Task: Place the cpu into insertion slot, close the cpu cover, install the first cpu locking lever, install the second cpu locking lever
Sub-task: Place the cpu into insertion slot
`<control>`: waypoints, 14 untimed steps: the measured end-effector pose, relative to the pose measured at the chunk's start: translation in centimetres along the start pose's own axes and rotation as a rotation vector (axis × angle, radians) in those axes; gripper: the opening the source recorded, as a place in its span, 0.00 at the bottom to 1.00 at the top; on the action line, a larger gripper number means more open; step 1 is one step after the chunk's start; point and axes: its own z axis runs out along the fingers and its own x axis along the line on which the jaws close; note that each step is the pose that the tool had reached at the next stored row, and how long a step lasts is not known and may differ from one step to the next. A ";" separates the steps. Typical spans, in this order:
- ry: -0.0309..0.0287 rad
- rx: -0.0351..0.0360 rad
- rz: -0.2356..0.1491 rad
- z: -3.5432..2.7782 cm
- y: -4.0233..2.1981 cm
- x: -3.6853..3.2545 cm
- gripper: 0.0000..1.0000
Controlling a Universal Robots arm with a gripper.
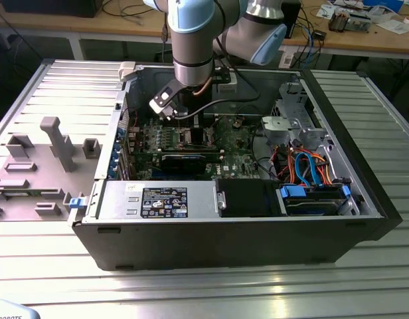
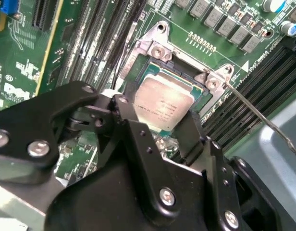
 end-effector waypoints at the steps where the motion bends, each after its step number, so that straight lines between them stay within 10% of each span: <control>1: -0.0005 0.0003 0.000 -0.01 0.00 -0.01 0.62; 14: -0.0007 0.0011 0.001 -0.30 0.00 0.04 0.62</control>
